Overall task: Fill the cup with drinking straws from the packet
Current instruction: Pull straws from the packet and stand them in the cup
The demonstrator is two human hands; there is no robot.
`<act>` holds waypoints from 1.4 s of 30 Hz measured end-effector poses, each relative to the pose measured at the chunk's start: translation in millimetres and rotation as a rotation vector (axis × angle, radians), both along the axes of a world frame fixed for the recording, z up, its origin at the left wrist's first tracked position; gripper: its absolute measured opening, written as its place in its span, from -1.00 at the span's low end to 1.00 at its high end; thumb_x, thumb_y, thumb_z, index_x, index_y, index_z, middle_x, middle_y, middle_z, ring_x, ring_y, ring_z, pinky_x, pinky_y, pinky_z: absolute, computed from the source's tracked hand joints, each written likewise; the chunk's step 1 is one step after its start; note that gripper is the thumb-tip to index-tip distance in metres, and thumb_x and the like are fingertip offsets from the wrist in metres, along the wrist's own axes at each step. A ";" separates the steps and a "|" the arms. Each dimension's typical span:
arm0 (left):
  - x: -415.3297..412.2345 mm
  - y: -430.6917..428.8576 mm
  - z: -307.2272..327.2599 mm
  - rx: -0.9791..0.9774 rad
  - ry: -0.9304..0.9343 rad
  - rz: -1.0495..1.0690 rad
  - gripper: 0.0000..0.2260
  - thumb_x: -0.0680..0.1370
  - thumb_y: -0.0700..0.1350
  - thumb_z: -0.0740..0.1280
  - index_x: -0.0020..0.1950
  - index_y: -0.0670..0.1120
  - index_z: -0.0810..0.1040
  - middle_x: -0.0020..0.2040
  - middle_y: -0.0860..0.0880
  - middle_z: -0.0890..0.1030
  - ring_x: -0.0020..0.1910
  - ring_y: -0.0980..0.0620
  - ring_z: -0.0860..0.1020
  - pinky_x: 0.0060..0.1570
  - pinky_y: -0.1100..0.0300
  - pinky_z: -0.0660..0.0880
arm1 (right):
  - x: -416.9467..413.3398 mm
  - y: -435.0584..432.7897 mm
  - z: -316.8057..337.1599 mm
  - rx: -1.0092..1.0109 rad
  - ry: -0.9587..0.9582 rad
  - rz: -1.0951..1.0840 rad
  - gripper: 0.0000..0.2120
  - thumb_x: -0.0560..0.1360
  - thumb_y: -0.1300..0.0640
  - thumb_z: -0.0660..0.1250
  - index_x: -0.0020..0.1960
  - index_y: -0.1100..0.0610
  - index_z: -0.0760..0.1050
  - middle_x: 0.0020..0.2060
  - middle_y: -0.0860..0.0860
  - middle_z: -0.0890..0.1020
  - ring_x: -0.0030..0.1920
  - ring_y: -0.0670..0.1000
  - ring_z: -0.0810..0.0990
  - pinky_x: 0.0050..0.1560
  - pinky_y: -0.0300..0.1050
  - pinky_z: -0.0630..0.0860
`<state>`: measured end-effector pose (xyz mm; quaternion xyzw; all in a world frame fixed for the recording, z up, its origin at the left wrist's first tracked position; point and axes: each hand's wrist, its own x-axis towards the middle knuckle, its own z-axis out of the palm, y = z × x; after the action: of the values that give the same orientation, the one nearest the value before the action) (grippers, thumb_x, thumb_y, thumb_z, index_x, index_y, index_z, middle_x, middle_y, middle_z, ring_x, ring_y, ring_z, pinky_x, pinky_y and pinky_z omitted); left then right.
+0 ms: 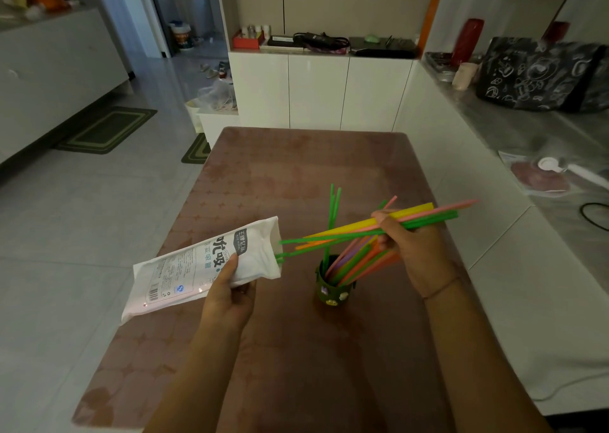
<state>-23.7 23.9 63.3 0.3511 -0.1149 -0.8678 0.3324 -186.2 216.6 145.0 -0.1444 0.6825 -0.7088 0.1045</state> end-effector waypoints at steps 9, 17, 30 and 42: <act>2.0 -3.5 -3.5 -0.003 -0.025 -0.007 -0.75 0.48 -0.28 0.39 0.10 -0.05 0.51 -0.18 0.00 0.72 -0.17 0.07 0.69 -0.24 0.14 0.64 | -27.4 30.0 10.0 0.269 0.192 -0.077 -0.87 0.40 0.17 0.42 -0.15 0.24 0.64 -0.39 0.13 0.66 -0.39 0.03 0.62 -0.26 -0.02 0.62; -0.3 1.6 -3.9 -0.014 -0.013 -0.026 -0.75 0.49 -0.29 0.38 0.11 -0.05 0.51 -0.16 -0.01 0.73 -0.18 0.05 0.70 -0.34 0.16 0.62 | -17.9 8.6 20.0 0.522 0.283 0.014 -0.79 0.38 0.22 0.44 -0.33 0.05 0.44 -0.37 -0.10 0.49 -0.33 -0.17 0.46 -0.29 -0.26 0.37; 0.3 -2.0 -3.9 -0.046 -0.015 -0.016 -0.79 0.51 -0.29 0.35 0.06 -0.04 0.50 -0.18 0.00 0.72 -0.19 0.06 0.70 -0.25 0.16 0.64 | -33.1 -4.3 6.5 0.598 0.395 0.041 -0.97 0.37 0.21 0.44 -0.22 0.13 0.59 -0.35 -0.01 0.56 -0.32 -0.09 0.50 -0.36 -0.44 0.36; -4.2 -0.1 -5.7 -0.037 -0.007 -0.037 -0.75 0.49 -0.29 0.37 0.11 -0.05 0.50 -0.12 -0.01 0.72 -0.14 0.06 0.70 -0.20 0.14 0.64 | -37.4 -18.9 -15.1 0.896 0.529 0.136 -0.92 0.35 0.19 0.44 -0.16 0.15 0.61 -0.16 0.12 0.64 -0.12 0.11 0.57 -0.11 -0.10 0.46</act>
<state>-27.9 23.8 57.6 0.3457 -0.1387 -0.8703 0.3222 -223.7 197.7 129.9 -0.3036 0.9109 -0.2784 0.0259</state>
